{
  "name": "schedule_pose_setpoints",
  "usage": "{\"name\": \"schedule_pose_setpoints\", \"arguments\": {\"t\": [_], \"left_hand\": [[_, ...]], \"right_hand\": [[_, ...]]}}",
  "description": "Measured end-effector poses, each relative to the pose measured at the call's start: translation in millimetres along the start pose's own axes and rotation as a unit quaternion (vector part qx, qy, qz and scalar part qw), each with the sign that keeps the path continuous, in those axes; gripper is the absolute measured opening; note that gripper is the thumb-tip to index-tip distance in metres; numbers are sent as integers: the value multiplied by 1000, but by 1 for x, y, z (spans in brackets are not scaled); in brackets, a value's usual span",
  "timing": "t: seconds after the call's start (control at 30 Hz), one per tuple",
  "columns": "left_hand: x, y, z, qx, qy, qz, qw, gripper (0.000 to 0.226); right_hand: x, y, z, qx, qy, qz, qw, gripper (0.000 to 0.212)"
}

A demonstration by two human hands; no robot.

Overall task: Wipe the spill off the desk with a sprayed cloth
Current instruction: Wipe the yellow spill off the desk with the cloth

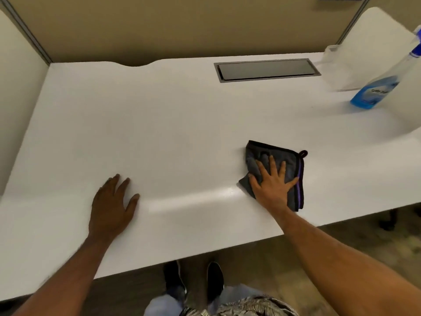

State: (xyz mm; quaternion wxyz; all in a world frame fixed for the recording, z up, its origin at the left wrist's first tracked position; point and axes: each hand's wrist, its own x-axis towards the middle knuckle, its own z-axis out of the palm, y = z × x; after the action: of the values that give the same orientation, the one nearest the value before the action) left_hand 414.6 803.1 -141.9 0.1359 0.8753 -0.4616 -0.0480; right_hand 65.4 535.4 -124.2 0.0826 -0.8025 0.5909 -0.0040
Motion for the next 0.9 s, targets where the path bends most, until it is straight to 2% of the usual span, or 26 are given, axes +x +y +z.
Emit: {"name": "schedule_pose_setpoints", "arguments": {"t": [0.13,0.4,0.7,0.9], "left_hand": [[-7,-11,-7,11,-5,2,1000,70],[-8,-67,-32,40,-15,-24,999,72],[12,-138,-56,36,-17,-49,998,71],[36,-162,-59,9,-11,-49,999,69]], "right_hand": [[-11,-47,6,4,-16,-33,999,62],[-61,-183,29,-8,-37,-162,986,64],[-120,-295,54,4,-39,-339,940,60],[-115,-344,62,-15,-45,-369,928,64]]}}
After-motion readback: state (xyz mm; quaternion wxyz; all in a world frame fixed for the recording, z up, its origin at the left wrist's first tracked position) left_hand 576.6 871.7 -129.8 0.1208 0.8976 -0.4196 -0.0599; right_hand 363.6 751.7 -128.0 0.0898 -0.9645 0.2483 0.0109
